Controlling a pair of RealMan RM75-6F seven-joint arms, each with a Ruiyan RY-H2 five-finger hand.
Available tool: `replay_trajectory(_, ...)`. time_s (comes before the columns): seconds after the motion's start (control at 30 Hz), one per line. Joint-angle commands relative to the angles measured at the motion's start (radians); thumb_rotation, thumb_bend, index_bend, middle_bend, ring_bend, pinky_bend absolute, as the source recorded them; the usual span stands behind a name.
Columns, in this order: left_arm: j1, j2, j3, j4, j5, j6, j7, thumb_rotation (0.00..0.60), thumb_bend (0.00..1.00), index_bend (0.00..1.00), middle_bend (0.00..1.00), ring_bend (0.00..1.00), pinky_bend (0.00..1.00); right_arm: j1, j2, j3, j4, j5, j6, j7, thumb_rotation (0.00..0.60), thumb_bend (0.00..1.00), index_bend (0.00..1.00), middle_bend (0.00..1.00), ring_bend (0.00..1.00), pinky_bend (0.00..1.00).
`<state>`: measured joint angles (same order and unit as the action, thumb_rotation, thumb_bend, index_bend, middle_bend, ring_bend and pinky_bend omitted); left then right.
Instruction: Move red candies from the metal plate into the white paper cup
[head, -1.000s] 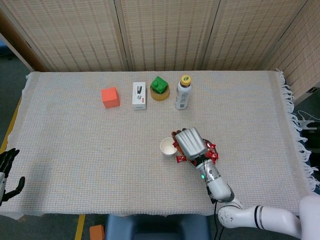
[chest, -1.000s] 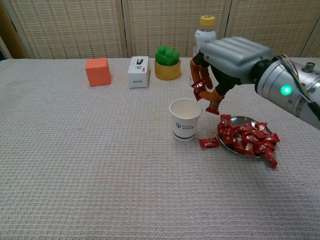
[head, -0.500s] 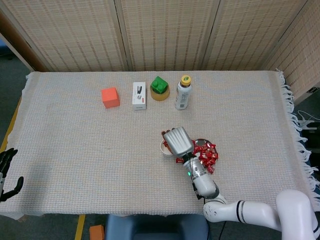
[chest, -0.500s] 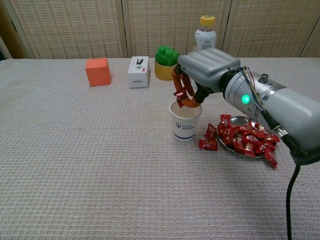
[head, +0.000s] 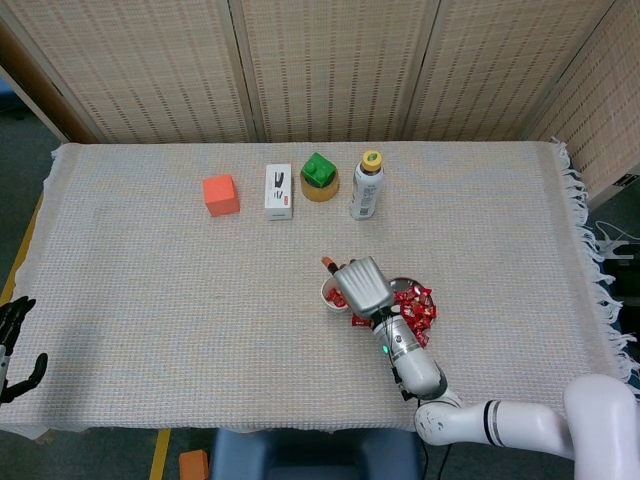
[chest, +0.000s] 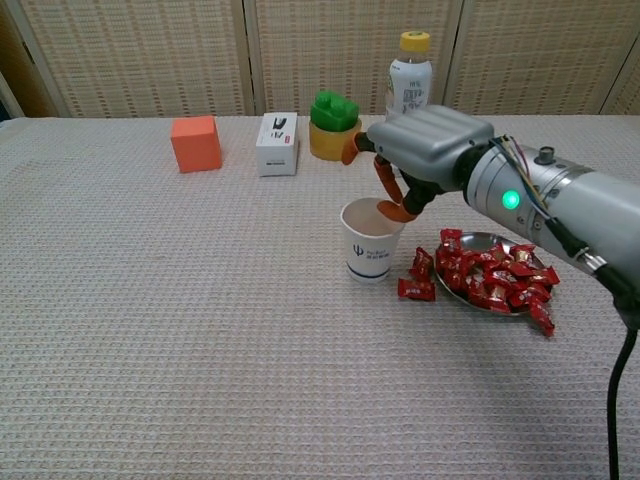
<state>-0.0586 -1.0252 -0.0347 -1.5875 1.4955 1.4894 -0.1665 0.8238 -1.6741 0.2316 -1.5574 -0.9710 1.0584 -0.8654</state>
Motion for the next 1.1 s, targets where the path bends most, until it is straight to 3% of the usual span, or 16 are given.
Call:
replay_trajectory(0.03, 0.002, 0.001, 0.000, 0.001, 0.002, 0.004, -0.003, 0.600, 0.45, 0.00, 0.00, 0.00, 0.20, -0.004, 0.011, -0.010, -0.016, -0.012, 0.013, 0.010, 0.600, 0.35, 0.16, 0.54, 0.54, 0.79)
replay_trajectory(0.2, 0.001, 0.001, 0.000, 0.003, 0.003, 0.003, -0.006, 0.600, 0.46, 0.00, 0.00, 0.00, 0.20, -0.045, 0.061, -0.051, -0.049, -0.086, 0.066, 0.058, 0.600, 0.31, 0.13, 0.41, 0.42, 0.71)
replay_trajectory(0.43, 0.000, -0.005, 0.002, -0.003, 0.005, 0.001, 0.017, 0.600, 0.46, 0.00, 0.00, 0.00, 0.20, -0.124, 0.169, -0.168, -0.057, -0.184, 0.093, 0.107, 0.600, 0.26, 0.06, 0.24, 0.24, 0.56)
replay_trajectory(0.57, -0.001, -0.008, 0.004, -0.006, 0.005, 0.000, 0.028, 0.600, 0.46, 0.00, 0.00, 0.00, 0.20, -0.147, 0.201, -0.217, -0.040, -0.199, 0.076, 0.096, 0.600, 0.25, 0.04, 0.25, 0.25, 0.54)
replay_trajectory(0.67, -0.001, -0.009, 0.005, -0.008, 0.008, 0.001, 0.035, 0.600, 0.46, 0.00, 0.00, 0.00, 0.20, -0.151, 0.210, -0.235, -0.038, -0.177, 0.054, 0.056, 0.600, 0.24, 0.04, 0.31, 0.31, 0.55)
replay_trajectory(0.87, -0.001, -0.009, 0.004, -0.007, 0.005, -0.001, 0.035, 0.600, 0.46, 0.00, 0.00, 0.00, 0.20, -0.150, 0.196, -0.237, -0.036, -0.134, 0.018, 0.026, 0.600, 0.24, 0.03, 0.42, 0.40, 0.63)
replay_trajectory(1.1, 0.000, -0.006, 0.004, -0.005, 0.007, 0.002, 0.020, 0.600, 0.46, 0.00, 0.00, 0.00, 0.20, -0.132, 0.171, -0.228, -0.025, -0.083, -0.020, -0.010, 0.600, 0.22, 0.02, 0.44, 0.41, 0.64)
